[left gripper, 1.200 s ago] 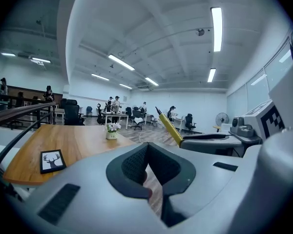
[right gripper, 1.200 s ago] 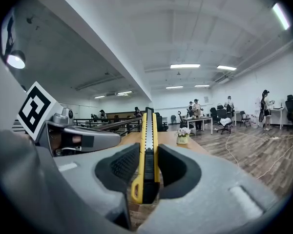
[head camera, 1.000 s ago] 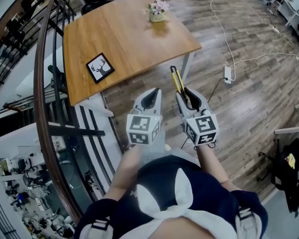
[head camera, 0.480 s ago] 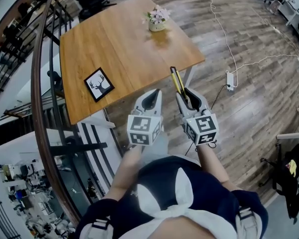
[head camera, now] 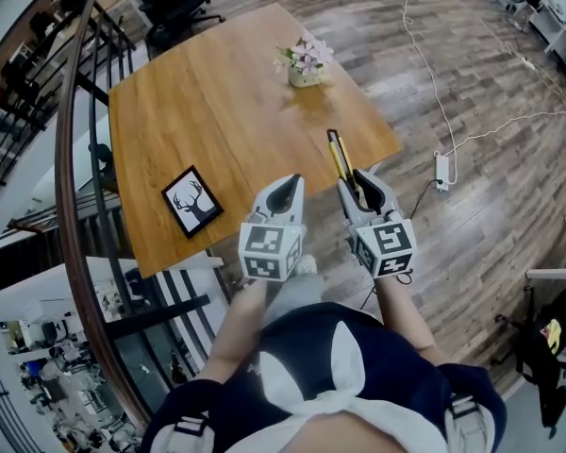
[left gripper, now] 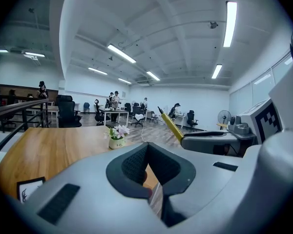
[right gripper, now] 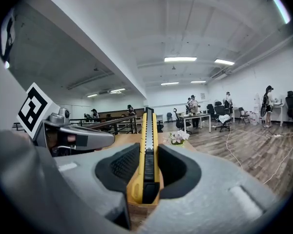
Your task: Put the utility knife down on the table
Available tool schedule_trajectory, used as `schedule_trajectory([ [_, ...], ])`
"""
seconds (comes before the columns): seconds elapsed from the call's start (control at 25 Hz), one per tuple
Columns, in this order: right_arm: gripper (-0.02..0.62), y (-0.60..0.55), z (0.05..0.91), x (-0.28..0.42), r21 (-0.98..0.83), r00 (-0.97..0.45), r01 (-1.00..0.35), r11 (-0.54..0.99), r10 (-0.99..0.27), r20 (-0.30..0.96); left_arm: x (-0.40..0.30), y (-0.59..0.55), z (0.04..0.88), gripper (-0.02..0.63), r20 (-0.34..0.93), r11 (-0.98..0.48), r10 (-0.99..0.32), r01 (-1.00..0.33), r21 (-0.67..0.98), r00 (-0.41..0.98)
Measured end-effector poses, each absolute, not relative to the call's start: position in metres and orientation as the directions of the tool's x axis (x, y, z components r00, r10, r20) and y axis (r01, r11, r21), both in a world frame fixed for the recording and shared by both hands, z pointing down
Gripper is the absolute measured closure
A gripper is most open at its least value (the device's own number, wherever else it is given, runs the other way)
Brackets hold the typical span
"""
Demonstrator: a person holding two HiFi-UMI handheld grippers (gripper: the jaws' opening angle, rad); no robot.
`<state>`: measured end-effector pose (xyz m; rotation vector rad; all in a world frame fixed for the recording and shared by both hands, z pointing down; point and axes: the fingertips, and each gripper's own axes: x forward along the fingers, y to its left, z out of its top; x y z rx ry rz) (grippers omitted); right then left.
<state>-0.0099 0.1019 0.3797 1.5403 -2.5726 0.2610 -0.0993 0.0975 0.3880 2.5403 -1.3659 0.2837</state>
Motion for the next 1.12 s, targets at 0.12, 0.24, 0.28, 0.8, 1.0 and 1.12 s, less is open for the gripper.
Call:
schedule_trajectory([
  [0.12,0.479,0.075,0.387,-0.017,-0.084,-0.470,-0.882,0.463,-0.856,0.214,-0.110,0.071,0.396,0.589,0.299,-0.526,-0.788,-0.841,0.127,0.538],
  [0.24,0.479,0.050,0.394,-0.022,-0.086,-0.468,-0.883,0.461,-0.855,0.223,-0.117,0.047,0.403,0.589,0.308,-0.523,-0.786,-0.842,0.132,0.536],
  [0.28,0.480,0.043,0.396,-0.024,-0.086,-0.466,-0.884,0.459,-0.855,0.226,-0.120,0.040,0.405,0.589,0.310,-0.524,-0.784,-0.841,0.133,0.537],
  [0.8,0.479,-0.013,0.398,-0.043,-0.061,-0.463,-0.885,0.461,-0.859,0.219,-0.135,-0.021,0.415,0.589,0.295,-0.546,-0.770,-0.824,0.155,0.566],
  [1.0,0.479,-0.012,0.397,-0.040,-0.057,-0.460,-0.886,0.460,-0.859,0.226,-0.126,-0.027,0.418,0.589,0.295,-0.563,-0.754,-0.809,0.171,0.587],
  [1.12,0.479,-0.017,0.399,-0.035,-0.058,-0.456,-0.888,0.456,-0.858,0.236,-0.121,-0.032,0.423,0.589,0.305,-0.562,-0.747,-0.807,0.184,0.590],
])
